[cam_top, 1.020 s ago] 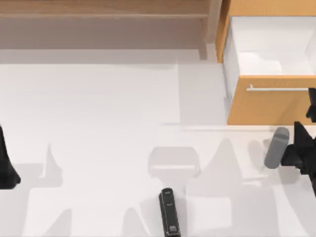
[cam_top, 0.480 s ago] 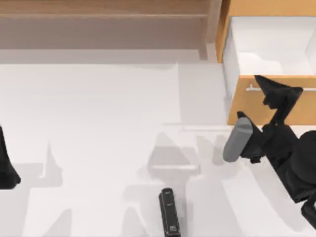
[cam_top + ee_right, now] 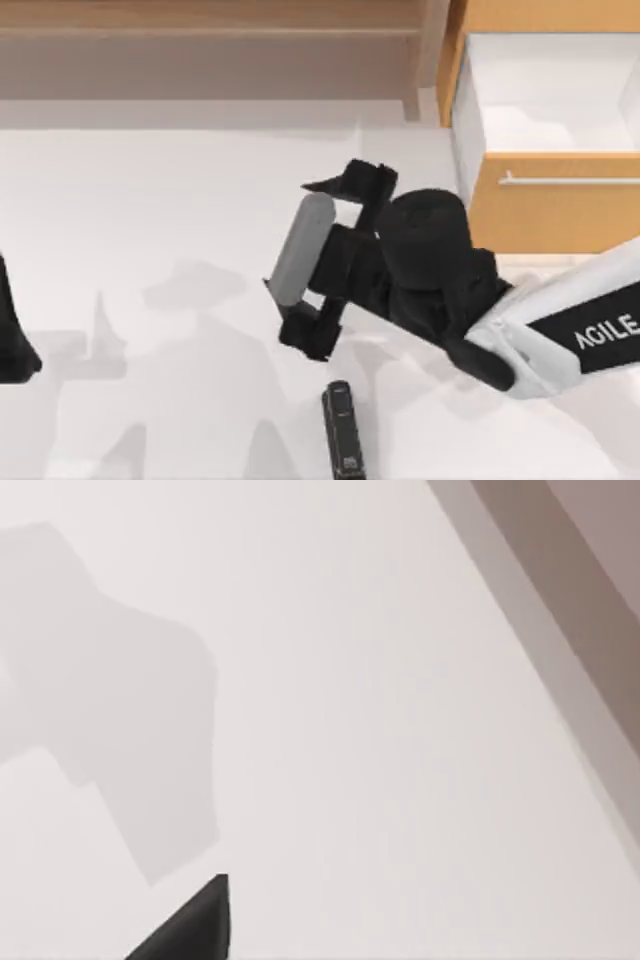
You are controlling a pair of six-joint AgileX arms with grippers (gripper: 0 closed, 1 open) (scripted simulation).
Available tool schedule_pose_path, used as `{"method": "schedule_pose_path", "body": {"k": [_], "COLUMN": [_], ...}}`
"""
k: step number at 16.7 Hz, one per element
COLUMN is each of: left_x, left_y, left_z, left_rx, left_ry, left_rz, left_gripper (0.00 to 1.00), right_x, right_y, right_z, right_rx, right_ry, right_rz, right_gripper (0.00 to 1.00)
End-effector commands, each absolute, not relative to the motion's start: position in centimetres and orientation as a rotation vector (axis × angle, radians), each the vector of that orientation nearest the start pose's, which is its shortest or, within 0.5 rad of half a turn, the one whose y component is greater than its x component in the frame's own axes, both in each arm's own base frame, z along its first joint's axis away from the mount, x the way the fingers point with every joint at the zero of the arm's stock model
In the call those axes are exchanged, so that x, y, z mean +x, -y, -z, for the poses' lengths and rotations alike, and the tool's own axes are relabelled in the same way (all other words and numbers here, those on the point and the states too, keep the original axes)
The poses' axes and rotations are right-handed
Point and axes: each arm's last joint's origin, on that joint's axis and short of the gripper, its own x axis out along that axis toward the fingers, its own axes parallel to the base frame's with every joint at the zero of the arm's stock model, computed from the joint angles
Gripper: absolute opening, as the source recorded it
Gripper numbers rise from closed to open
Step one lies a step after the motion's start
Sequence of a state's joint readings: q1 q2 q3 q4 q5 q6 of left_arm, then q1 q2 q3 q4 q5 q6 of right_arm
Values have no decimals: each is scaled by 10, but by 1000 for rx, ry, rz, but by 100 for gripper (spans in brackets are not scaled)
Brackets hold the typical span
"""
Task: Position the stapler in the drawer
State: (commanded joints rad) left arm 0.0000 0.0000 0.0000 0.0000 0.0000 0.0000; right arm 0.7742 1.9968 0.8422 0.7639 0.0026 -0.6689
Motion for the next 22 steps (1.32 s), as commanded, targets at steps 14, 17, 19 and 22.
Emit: {"method": "schedule_pose_path", "body": {"k": [14, 17, 19, 22], "left_x": [106, 106, 106, 106], "left_y": [1, 1, 1, 1], "left_z": [-160, -160, -160, -160], "left_rx": [0, 0, 0, 0], "left_ry": [0, 0, 0, 0], "left_rz": [0, 0, 0, 0], "left_gripper": [100, 100, 100, 100], "right_x": [225, 215, 212, 212], "right_y": [-334, -323, -317, -315], "right_z": [-188, -191, -189, -187], "right_rx": [-74, -85, -106, -114], "right_ry": [-1425, -1519, -1556, -1568], "right_rz": [-379, -209, -138, -118], "right_gripper": [100, 100, 100, 100]}}
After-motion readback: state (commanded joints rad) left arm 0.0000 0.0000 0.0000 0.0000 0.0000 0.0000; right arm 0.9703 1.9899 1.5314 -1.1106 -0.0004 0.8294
